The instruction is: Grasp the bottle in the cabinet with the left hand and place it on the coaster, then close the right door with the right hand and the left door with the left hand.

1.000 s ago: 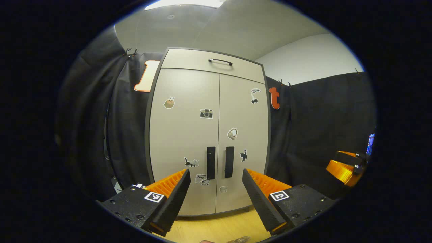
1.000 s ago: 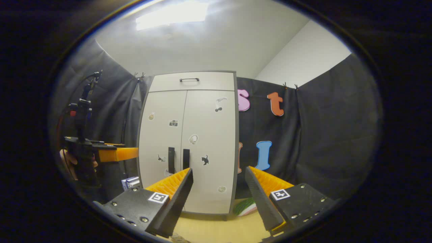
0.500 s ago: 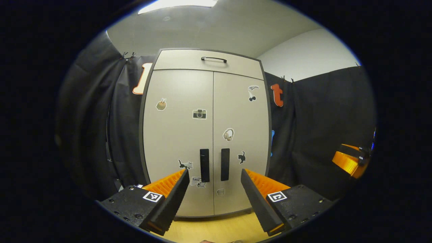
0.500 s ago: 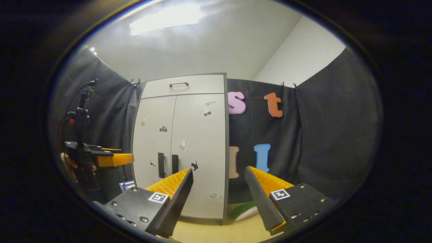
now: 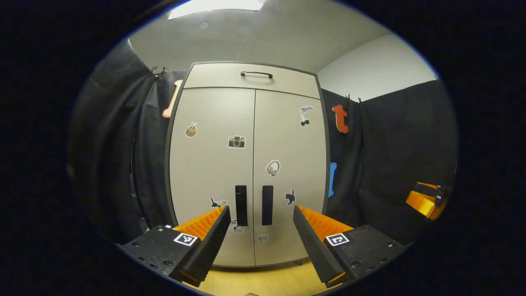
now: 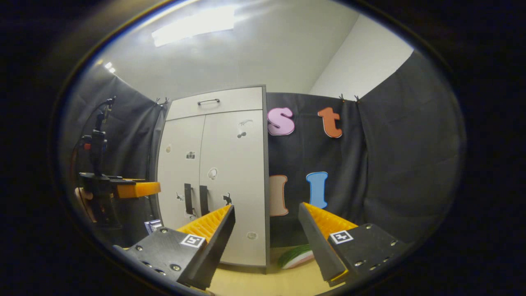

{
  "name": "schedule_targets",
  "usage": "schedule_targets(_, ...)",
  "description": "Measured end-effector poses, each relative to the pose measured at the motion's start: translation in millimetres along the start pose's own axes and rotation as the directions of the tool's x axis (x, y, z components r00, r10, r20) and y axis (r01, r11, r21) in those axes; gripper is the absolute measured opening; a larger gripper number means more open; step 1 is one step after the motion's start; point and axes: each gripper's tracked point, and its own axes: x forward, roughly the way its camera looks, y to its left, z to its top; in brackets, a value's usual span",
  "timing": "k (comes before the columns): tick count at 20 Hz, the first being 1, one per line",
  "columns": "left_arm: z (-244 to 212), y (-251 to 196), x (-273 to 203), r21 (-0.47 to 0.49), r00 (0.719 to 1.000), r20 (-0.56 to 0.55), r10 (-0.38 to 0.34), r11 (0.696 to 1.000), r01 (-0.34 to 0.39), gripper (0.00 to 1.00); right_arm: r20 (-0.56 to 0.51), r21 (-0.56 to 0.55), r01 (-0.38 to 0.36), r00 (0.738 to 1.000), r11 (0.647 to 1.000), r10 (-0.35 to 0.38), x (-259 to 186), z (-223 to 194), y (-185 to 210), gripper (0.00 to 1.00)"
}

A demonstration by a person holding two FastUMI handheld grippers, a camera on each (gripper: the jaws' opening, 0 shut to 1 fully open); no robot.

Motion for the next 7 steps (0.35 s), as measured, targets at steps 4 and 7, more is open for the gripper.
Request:
schedule_targets(4, -1.1, -13.7, 3.9, -0.021, 1.0, 0.012, -0.016, 1.0, 0.017, 0.97, -0.012, 0.013, 0.005, 1.0, 1.0, -0.005, 2.4, -7.8, -12.9, 0.94)
schedule_targets(7, 3.0, -14.8, 6.2, -0.042, 1.0, 0.019, -0.005, 0.999, 0.005, 0.97, -0.006, 0.012, 0.001, 1.0, 1.0, -0.001, 3.7, -4.4, -18.4, 0.94)
